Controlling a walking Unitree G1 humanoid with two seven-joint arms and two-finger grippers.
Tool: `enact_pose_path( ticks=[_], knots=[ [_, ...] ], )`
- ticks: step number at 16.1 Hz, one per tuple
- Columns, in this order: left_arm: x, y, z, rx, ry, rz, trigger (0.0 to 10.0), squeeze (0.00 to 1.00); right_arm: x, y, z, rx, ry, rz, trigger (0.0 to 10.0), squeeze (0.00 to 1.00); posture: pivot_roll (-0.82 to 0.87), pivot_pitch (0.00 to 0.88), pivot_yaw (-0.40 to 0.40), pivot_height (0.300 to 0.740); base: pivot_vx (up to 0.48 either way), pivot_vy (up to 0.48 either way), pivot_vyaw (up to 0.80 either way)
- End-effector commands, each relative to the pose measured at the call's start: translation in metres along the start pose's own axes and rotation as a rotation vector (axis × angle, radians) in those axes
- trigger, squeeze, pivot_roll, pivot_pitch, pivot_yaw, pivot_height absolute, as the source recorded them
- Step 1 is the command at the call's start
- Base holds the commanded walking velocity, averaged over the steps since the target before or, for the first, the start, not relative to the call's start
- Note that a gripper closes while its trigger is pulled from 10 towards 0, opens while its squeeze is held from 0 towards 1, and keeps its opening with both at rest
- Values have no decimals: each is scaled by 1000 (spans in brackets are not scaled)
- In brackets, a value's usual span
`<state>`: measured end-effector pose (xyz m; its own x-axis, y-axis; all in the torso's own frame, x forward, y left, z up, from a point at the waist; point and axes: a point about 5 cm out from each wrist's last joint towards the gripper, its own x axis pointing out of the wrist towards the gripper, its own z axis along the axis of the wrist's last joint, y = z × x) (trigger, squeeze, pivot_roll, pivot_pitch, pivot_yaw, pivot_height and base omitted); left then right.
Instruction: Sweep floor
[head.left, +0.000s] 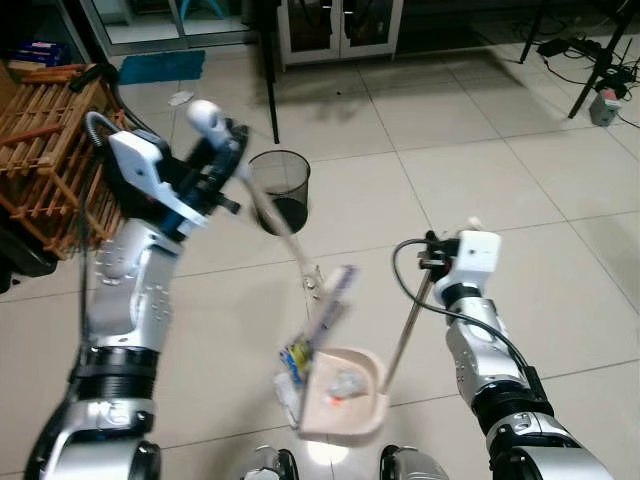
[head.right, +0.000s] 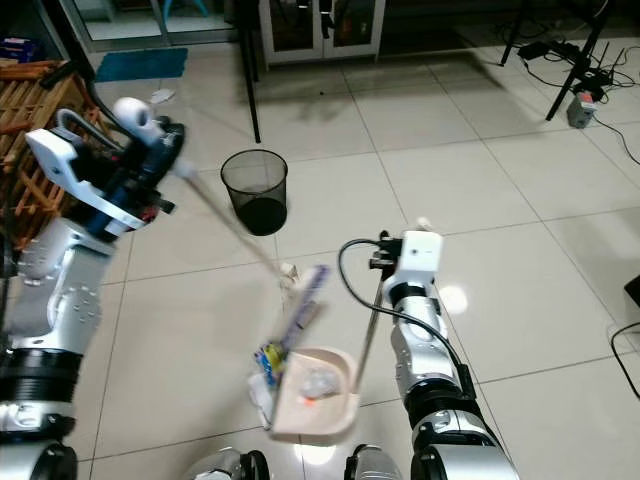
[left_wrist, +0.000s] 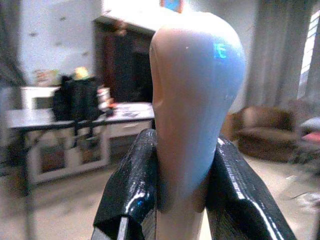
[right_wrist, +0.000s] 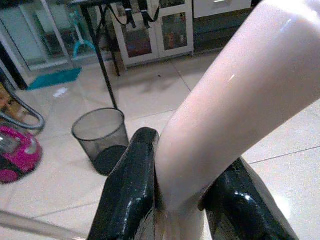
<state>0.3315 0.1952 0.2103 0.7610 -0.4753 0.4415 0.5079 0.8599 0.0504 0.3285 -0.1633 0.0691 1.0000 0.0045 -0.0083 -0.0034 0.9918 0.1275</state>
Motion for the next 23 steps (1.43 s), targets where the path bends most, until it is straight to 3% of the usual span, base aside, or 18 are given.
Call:
enact_pose_path(
  ticks=[1,4,8,9,11,14,20,23],
  knots=[
    [-2,16,11,69,-20,53,10000,0,-3,-6,0,51,-19,-15,10000,0,-60,64,60,740,0,0,0],
    [-10,20,6,117,33,69,10000,0,-2,-9,4,81,-42,-4,10000,0,-58,60,63,740,0,0,0],
    [-22,31,-7,209,141,233,10000,0,6,-8,32,77,-113,49,10000,0,-79,43,61,740,0,0,0],
    [-27,35,-9,229,161,322,10000,0,7,-12,49,32,-133,25,10000,0,-89,37,60,740,0,0,0],
    [-32,35,-11,240,168,358,10000,0,7,-16,64,29,-163,7,10000,0,-99,34,62,740,0,0,0],
    [-41,34,-18,274,211,444,10000,0,4,-22,107,48,-242,-35,10000,0,-112,30,67,740,0,0,0],
    [-32,16,-15,308,193,429,10000,0,1,-18,145,57,-288,-99,10000,0,-111,10,71,740,144,0,0],
    [-26,7,-14,334,190,399,10000,0,-2,-19,157,81,-303,-143,10000,0,-112,2,71,740,374,0,738]
  ],
)
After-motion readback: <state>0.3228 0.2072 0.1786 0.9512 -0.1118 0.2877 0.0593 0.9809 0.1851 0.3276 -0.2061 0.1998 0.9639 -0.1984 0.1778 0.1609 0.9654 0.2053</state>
